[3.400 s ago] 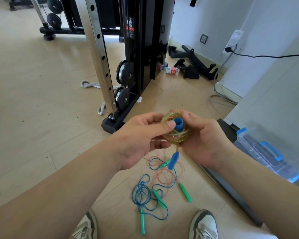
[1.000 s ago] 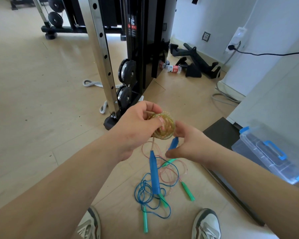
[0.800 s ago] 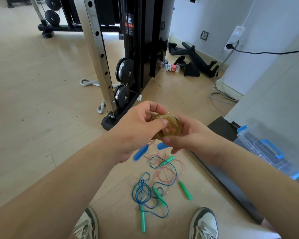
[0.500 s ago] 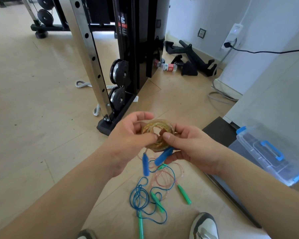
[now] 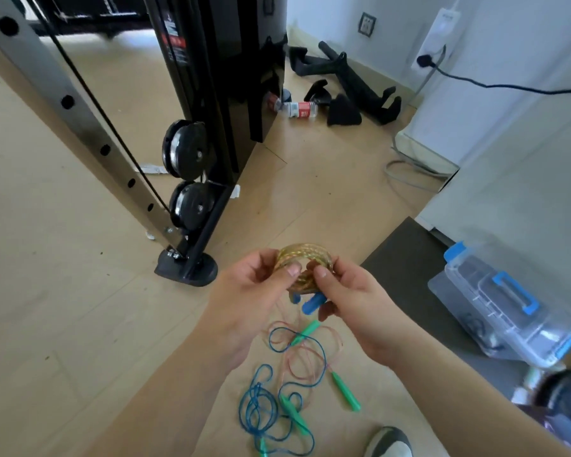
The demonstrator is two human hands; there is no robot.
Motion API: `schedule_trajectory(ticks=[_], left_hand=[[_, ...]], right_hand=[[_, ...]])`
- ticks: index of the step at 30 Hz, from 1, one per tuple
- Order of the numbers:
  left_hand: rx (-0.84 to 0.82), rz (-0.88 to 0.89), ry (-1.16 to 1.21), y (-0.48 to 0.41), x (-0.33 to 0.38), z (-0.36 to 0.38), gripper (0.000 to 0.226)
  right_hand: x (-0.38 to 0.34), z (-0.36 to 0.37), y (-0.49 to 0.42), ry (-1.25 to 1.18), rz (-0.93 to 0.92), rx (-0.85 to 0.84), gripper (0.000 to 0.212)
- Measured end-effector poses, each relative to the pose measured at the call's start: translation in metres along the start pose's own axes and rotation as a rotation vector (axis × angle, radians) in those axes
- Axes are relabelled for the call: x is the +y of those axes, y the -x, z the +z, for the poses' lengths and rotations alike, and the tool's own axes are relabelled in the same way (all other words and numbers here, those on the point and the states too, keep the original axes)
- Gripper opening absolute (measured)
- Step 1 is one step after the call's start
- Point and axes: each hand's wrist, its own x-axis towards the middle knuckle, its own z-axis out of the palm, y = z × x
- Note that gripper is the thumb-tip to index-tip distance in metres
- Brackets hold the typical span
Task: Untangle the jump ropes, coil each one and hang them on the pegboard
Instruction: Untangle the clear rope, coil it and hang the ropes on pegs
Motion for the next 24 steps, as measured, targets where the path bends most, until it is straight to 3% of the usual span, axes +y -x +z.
schedule_trajectory(ticks=[6, 9, 12, 15, 19, 22, 24], left_hand=[[-0.032, 0.116, -0.285, 0.003, 0.113, 0.019, 0.014], [-0.043, 0.136, -0.352, 0.022, 0.185, 0.035, 0.012], [-0.065, 0.163, -0.373, 0.047, 0.266, 0.053, 0.01], [-0.114, 0.191, -0.355, 0.071, 0.353, 0.071, 0.012], [-0.158, 0.243, -0.325, 0.099, 0.466, 0.088, 0.017], [-0.232, 0.282, -0.301, 0.114, 0.539, 0.097, 0.039], [-0.258, 0.314, -0.271, 0.119, 0.578, 0.104, 0.035]], right_hand=[[-0.102, -0.019, 0.021, 0.055, -0.01, 0.053, 0.018], [-0.185, -0.04, 0.041, 0.292, -0.108, 0.153, 0.038], [-0.285, -0.057, 0.072, 0.422, -0.173, 0.117, 0.05], [-0.383, -0.07, 0.105, 0.325, -0.156, 0.034, 0.03], [-0.494, -0.087, 0.145, 0.242, -0.162, 0.077, 0.004], [-0.559, -0.097, 0.169, 0.159, -0.147, 0.143, 0.01], [-0.595, -0.104, 0.18, 0.087, -0.158, 0.205, 0.015]])
